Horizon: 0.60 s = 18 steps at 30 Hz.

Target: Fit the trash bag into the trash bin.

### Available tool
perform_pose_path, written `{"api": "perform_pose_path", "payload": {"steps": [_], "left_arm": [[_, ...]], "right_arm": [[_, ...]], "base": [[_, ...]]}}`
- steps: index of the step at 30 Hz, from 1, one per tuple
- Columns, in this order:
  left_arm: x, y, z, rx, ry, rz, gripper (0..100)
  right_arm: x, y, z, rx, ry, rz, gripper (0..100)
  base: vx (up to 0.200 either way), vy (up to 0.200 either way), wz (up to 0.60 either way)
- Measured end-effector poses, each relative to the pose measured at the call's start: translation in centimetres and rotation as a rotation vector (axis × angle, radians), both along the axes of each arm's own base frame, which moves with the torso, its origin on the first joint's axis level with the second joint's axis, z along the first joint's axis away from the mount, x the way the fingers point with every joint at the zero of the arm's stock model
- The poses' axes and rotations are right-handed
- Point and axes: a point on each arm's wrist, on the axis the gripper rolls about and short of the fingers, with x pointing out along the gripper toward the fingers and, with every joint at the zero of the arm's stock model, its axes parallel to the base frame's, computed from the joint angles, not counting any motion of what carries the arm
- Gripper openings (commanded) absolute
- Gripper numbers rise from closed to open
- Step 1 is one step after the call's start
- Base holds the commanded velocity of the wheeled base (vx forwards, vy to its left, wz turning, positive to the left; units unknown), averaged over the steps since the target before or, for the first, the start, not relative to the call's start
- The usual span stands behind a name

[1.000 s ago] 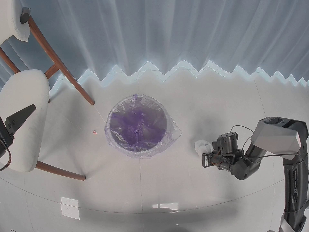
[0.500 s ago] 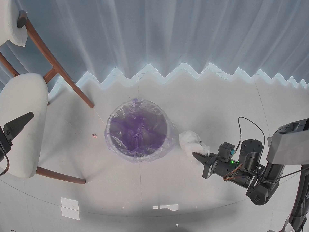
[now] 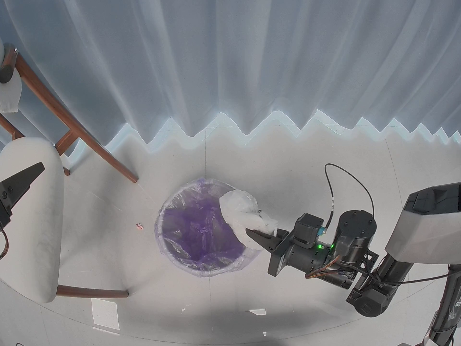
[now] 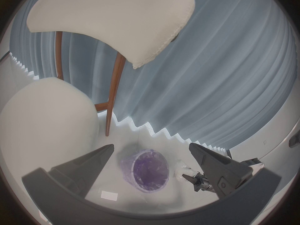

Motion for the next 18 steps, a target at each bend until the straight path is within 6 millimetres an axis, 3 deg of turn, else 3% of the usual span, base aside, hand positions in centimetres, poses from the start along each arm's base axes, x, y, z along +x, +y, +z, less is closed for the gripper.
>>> {"api": "perform_pose_path", "payload": {"steps": [9, 12, 18], "left_arm": [[-1.0, -0.1, -0.2, 0.002, -0.002, 0.014, 100], [-1.1, -0.1, -0.1, 0.003, -0.006, 0.032, 100], [-1.1, -0.2, -0.3, 0.004, -0.008, 0.008, 100]], "right_arm": [[-0.2, 2.6, -1.8, -0.014, 0.025, 0.061, 0], [-0.2, 2.7, -2.4, -0.022, 0.044, 0.061, 0], [-0.6, 2.5, -3.7, -0.048, 0.090, 0.058, 0]], "base": [[0.200, 0.200, 0.00], [0.000, 0.200, 0.00], [0.000, 0.000, 0.00]]}}
